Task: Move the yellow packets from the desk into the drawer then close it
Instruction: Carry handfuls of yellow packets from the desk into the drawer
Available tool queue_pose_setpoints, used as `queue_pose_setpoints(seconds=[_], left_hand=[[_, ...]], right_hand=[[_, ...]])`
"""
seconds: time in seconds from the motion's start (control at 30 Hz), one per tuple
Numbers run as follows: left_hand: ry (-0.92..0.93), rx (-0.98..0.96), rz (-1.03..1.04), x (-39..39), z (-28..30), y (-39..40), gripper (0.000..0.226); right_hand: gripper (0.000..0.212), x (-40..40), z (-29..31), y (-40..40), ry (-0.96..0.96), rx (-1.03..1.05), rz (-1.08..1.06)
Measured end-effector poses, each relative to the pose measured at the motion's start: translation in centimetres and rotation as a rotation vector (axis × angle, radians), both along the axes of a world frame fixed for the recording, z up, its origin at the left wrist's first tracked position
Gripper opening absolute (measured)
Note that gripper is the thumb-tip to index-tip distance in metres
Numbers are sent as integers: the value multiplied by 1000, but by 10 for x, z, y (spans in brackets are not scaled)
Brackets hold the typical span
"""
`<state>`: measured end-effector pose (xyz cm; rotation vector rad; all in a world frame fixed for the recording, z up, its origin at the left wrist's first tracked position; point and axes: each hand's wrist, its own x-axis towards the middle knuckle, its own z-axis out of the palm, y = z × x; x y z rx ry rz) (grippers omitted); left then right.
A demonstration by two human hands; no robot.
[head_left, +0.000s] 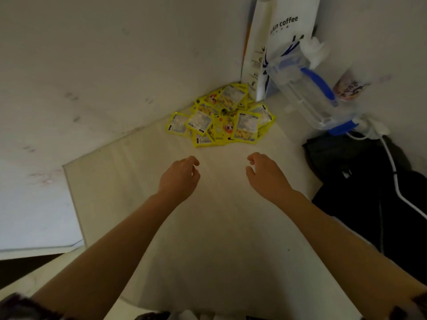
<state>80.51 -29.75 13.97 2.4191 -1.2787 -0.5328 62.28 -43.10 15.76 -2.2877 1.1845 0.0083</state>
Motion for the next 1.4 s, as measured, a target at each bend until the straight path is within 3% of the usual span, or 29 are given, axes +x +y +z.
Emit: queue_pose_setpoints(seconds=[0.4, 0.7, 1.03, 1.4], left_hand=[[-75, 15, 53, 71, -29, -109, 32], [-26, 168, 89, 106, -65, -160, 76], [-37, 326, 16, 108, -76, -181, 88], [-150, 363, -116, 63, -78, -113, 81]], right_hand=[[48, 85, -33, -129, 2, -112, 48], [71, 140, -79, -200, 178, -109, 132], [81, 145, -94, -195, 311, -161, 184], [76, 96, -98, -125, 340, -153, 256]])
